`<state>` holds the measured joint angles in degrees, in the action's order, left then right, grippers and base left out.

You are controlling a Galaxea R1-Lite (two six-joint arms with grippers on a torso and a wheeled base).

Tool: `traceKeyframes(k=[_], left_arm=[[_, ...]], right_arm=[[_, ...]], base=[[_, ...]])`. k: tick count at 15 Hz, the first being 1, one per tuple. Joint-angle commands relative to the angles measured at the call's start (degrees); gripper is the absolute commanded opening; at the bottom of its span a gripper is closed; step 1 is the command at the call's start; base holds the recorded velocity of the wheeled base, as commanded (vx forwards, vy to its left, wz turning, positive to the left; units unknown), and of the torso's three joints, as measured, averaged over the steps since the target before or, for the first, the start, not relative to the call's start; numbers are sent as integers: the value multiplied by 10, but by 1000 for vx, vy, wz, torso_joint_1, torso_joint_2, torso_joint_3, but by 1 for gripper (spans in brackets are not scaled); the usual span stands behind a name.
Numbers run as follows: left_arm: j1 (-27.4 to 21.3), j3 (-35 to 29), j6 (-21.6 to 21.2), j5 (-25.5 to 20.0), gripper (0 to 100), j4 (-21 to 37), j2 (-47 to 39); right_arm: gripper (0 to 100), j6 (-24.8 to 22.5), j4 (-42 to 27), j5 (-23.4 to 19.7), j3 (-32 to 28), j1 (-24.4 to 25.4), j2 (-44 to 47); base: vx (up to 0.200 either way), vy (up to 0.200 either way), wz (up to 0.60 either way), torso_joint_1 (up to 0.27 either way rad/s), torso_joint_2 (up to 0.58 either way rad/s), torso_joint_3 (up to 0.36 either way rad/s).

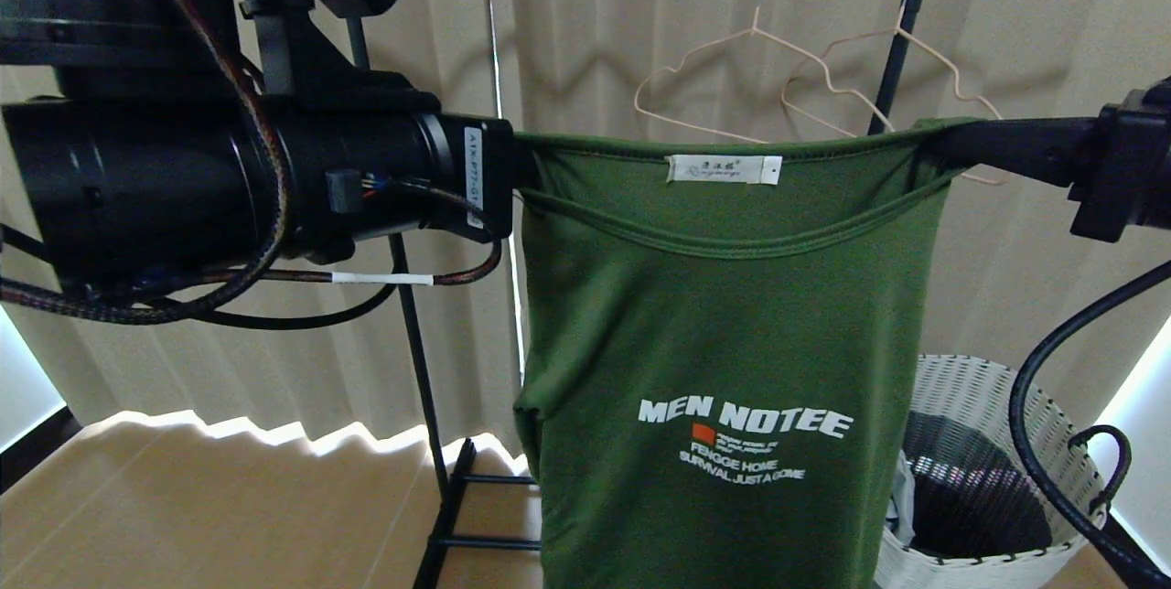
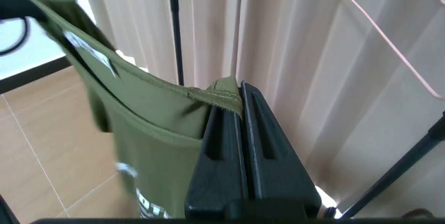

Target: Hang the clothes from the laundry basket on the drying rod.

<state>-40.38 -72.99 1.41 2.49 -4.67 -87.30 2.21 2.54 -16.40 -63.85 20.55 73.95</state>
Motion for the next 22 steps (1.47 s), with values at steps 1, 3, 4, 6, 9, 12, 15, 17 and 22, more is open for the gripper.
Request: traceKeyframes(k=[1, 3, 4, 6, 9, 12, 15, 17, 22], left_arm=[[-1, -1, 0, 2, 0, -1, -2], [-2, 1, -1, 2, 0, 0, 10], [-2, 2, -1, 2, 0, 0, 13], [-3, 1, -1, 2, 0, 0, 16], [-9, 1, -1, 2, 0, 1, 22], [-15, 9, -2, 3, 0, -2, 22], [-16, 12, -2, 3, 0, -2, 26], [-16, 12, -3, 3, 0, -2, 26], [-14, 11, -3, 3, 0, -2, 27]], right_arm=[[0, 0, 0, 0, -3, 0, -6], [0, 0, 0, 0, -3, 0, -9], [0, 0, 0, 0, -3, 0, -10], [0, 0, 0, 0, -5, 1, -11], [0, -1, 0, 0, -7, 0, -9], [0, -1, -2, 0, -6, 1, -10], [0, -1, -3, 0, -6, 1, -10], [0, -1, -4, 0, -6, 1, -9], [0, -1, -6, 0, -4, 1, -10]], base=[[0, 0, 0, 0, 0, 0], [0, 0, 0, 0, 0, 0], [0, 0, 0, 0, 0, 0], [0, 0, 0, 0, 0, 0], [0, 0, 0, 0, 0, 0], [0, 0, 0, 0, 0, 0], [0, 0, 0, 0, 0, 0], [0, 0, 0, 0, 0, 0], [0, 0, 0, 0, 0, 0]])
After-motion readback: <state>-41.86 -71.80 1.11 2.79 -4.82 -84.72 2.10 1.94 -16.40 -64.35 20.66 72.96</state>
